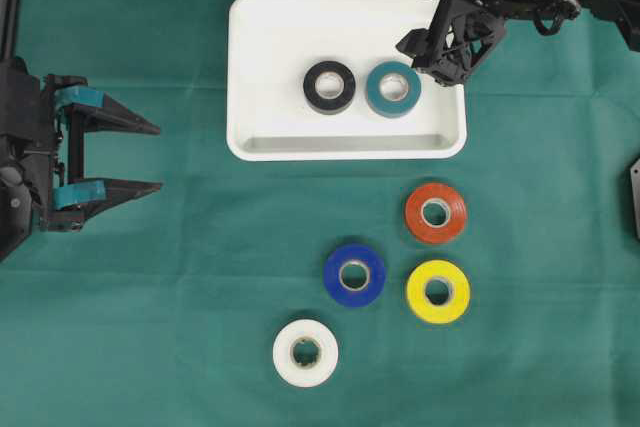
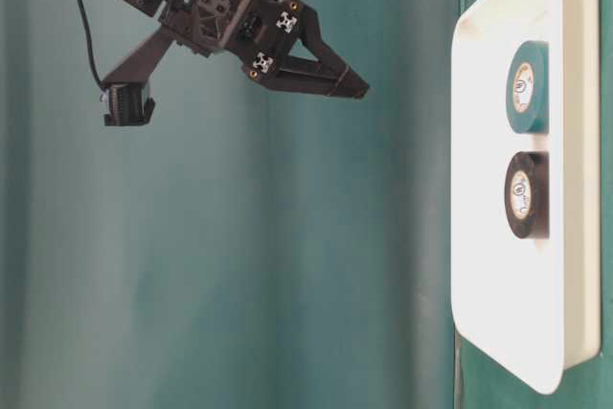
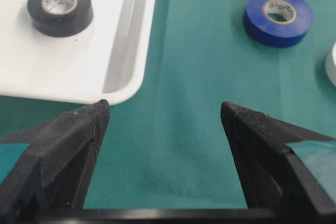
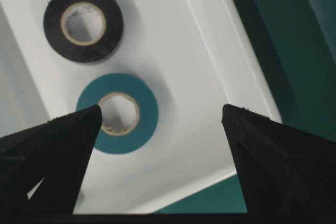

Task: Pick up the tape from a random location and place it into the white case.

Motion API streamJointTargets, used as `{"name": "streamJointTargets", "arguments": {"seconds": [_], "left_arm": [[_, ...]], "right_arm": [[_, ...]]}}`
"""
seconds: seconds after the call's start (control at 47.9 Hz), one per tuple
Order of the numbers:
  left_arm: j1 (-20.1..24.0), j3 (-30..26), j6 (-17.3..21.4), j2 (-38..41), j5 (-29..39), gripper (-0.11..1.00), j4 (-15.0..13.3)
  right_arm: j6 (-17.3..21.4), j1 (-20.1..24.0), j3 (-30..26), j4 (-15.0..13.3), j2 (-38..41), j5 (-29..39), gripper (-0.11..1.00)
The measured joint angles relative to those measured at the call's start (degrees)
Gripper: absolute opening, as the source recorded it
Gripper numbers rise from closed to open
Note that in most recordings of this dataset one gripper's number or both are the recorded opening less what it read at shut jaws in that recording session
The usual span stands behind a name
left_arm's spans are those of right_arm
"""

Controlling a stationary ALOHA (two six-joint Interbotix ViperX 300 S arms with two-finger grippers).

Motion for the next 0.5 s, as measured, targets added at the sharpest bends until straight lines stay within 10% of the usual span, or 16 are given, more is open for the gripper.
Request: {"name": "streamJointTargets", "arguments": {"seconds": [0.501], "left_arm": [[0.0,0.0,0.0,0.0,0.1,0.84,0.1]], "right_arm": [[-0.1,15.5,0.0,0.2,0.1,-4.0,0.91]]}}
